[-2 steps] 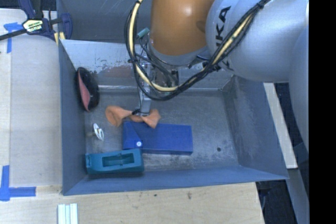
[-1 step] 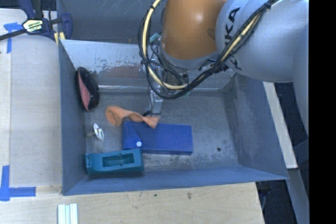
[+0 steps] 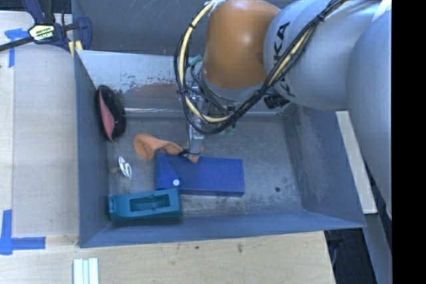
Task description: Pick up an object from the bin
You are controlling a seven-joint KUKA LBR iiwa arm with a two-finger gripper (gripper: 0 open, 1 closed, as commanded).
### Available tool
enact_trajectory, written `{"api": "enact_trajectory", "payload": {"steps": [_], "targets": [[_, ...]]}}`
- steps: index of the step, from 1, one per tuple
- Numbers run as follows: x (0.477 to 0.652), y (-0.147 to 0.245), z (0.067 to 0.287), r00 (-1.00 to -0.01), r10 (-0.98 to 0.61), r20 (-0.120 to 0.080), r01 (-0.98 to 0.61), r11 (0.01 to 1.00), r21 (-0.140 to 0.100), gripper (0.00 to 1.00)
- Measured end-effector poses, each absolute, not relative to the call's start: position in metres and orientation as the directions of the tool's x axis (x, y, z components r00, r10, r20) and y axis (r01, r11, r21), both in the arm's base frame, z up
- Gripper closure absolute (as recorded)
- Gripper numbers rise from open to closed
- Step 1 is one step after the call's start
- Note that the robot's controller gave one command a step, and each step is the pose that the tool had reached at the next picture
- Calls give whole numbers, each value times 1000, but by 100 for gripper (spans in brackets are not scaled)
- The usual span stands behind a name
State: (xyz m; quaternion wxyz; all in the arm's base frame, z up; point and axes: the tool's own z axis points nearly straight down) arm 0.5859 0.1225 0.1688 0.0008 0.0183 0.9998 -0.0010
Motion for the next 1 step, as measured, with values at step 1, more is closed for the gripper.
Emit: {"api": "enact_trajectory", "payload": {"steps": [1], "targets": [[583,142,145,-992,125,-2,125,992,1,0]]}}
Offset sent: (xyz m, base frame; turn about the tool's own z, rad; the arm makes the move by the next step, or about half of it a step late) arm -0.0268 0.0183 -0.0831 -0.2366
